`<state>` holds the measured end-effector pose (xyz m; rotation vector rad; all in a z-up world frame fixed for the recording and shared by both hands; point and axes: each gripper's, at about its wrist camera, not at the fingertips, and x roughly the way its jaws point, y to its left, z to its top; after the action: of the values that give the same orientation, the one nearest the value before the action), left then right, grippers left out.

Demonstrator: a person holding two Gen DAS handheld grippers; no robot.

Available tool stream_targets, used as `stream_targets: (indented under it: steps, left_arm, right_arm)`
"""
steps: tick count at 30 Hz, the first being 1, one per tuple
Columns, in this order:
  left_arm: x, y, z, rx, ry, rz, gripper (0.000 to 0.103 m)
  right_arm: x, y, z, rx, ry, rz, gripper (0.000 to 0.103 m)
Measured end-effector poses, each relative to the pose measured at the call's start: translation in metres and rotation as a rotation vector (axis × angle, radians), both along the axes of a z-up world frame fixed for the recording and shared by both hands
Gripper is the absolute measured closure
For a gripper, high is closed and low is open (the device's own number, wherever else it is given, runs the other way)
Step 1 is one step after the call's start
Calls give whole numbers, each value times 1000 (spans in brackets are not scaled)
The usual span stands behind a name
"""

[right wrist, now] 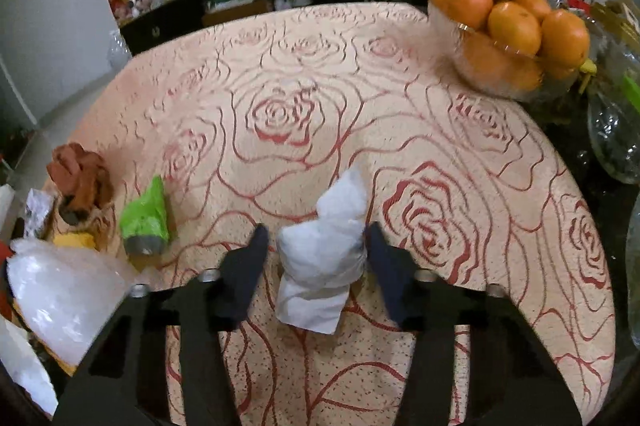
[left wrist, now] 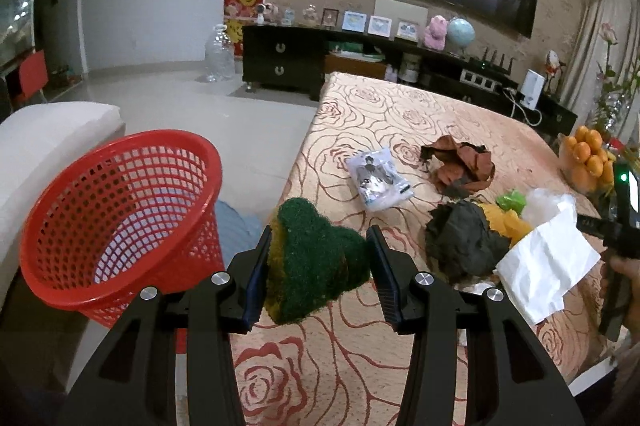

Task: Collect trash
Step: 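Carry sponge and tissue to the red wastebasket and open both tools to drop them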

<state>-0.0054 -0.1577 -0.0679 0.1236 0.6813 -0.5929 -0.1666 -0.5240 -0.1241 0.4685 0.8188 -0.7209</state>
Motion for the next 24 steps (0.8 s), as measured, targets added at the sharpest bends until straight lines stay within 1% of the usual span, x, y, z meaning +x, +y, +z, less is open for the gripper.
stream_targets:
  steps: [4, 8, 11, 15, 17, 24]
  left_arm:
    - [2, 4, 1, -2, -1, 23, 59]
    - [0, 9, 7, -5, -23, 43, 59]
    - [-1, 15, 15, -13, -45, 64, 59]
    - [0, 25, 25, -22, -73, 102, 59]
    - [1, 31, 31, -19, -94, 132, 59]
    - [12, 60, 52, -30, -123, 233, 59]
  right_arm:
    - [-1, 2, 1, -10, -5, 4, 65]
    - [-4, 5, 12, -9, -35, 10, 65]
    - [-2, 17, 30, -42, -66, 39, 65]
    - [7, 39, 58, -71, -131, 97, 65]
    - [12, 51, 71, -90, -153, 126, 65]
    - [38, 101, 116, -130, -236, 245, 65]
